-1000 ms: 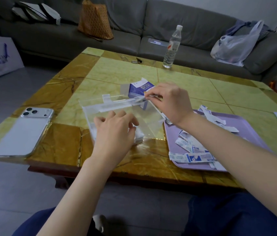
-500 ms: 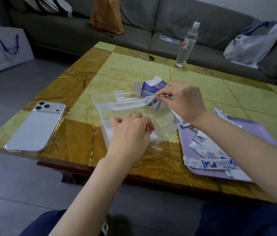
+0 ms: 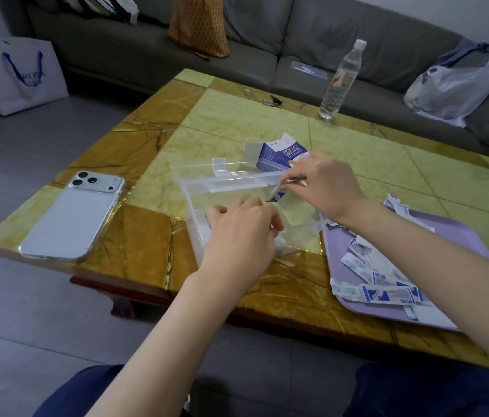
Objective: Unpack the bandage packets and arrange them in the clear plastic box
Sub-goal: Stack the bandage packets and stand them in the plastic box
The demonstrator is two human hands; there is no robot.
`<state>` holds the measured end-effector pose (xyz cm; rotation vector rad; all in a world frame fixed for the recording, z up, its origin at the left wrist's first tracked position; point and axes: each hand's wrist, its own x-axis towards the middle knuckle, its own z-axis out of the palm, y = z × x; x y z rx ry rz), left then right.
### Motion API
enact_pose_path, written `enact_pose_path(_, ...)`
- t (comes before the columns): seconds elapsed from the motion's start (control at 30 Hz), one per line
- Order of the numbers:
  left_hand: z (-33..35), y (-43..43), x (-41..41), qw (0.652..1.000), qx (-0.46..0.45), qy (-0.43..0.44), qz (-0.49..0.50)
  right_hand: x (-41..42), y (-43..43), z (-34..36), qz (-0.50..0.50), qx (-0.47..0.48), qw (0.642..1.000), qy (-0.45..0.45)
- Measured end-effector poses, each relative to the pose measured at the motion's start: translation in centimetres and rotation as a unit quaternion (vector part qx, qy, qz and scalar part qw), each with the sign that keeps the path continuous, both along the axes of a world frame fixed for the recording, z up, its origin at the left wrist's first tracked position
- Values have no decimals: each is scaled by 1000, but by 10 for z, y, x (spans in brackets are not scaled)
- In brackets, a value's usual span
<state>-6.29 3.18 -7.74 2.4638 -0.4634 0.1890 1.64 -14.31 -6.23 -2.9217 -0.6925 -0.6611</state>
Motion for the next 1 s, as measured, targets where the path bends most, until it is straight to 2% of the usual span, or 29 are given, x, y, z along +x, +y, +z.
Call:
enact_pose_path(0.1, 0, -1, 1, 1000, -3, 11, -4, 2, 0, 0, 7, -7, 1000, -16)
enact_pose_path(0.23, -1, -1, 2, 1000, 0, 12, -2, 7, 0, -5, -13, -107, 985, 134)
enact_pose_path(0.33, 0, -2, 1, 1000, 1, 12, -1, 9, 8, 4, -17, -173, 965, 197)
enact_pose_path(0.53, -1, -2, 3, 1000, 0, 17, 2, 14, 24, 7, 26, -291, 901, 320)
enact_pose_path(0.67, -1, -2, 4, 1000, -7, 15, 4, 20, 25, 0, 33, -324, 882, 339)
enact_pose_path(0.83, -2, -3, 5, 1000, -12, 12, 4, 26, 32, 5, -4, -336, 815, 472)
enact_pose_path(0.9, -3, -4, 5, 1000, -14, 11, 3, 28, 34, 8, -8, -373, 808, 456)
enact_pose_path(1.0, -2, -4, 5, 1000, -16, 8, 4, 28, 35, 9, 12, -412, 826, 385)
